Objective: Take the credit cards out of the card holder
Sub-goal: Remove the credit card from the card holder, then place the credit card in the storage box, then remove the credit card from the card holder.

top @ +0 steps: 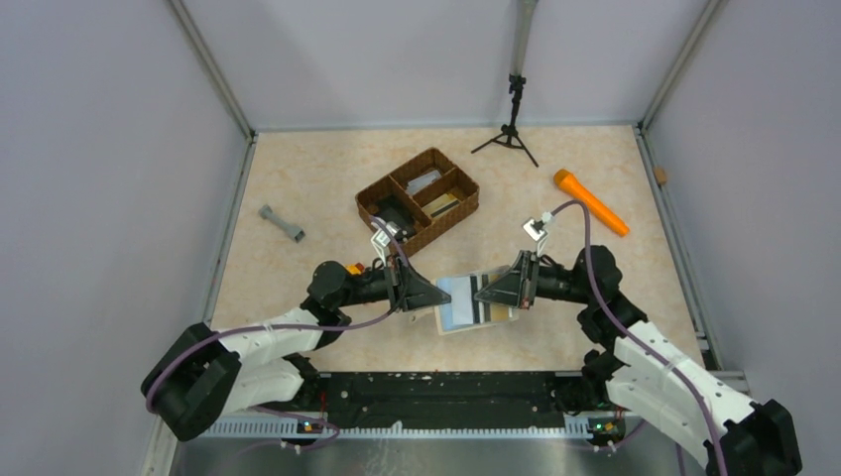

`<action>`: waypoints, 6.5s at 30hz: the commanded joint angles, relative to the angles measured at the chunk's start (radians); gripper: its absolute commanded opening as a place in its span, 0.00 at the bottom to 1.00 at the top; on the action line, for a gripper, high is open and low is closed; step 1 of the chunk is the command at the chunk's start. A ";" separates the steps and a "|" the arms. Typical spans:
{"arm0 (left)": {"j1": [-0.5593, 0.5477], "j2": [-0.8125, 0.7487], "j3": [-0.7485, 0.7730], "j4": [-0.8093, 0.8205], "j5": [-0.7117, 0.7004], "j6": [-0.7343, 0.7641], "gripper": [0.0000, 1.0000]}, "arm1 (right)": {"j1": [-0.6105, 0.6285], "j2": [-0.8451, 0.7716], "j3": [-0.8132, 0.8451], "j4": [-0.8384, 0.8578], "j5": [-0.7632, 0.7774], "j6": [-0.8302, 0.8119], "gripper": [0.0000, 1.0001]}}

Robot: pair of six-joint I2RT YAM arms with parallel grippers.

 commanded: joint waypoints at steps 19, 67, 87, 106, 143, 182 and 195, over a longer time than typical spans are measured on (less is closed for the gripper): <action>0.203 -0.436 0.176 -0.988 -0.204 0.331 0.00 | -0.127 0.005 -0.002 -0.063 0.121 -0.030 0.00; 0.255 -0.606 0.550 -1.682 -0.767 0.686 0.00 | 0.021 1.322 1.057 -0.065 0.972 0.454 0.00; 0.255 -0.571 0.566 -1.665 -0.767 0.705 0.00 | 0.026 1.389 1.128 0.048 0.971 0.409 0.34; 0.255 -0.541 0.461 -1.479 -0.522 0.574 0.00 | 0.026 0.841 0.631 0.266 0.551 -0.153 0.92; 0.255 -0.629 0.287 -1.107 -0.204 0.358 0.00 | 0.026 0.255 0.208 0.079 0.238 -0.264 0.93; 0.255 -0.587 0.073 -0.499 0.025 -0.014 0.00 | 0.026 0.194 0.025 0.419 0.068 0.013 0.92; 0.255 -0.593 0.030 -0.433 0.030 -0.067 0.00 | 0.026 0.176 -0.035 0.628 0.029 0.197 0.34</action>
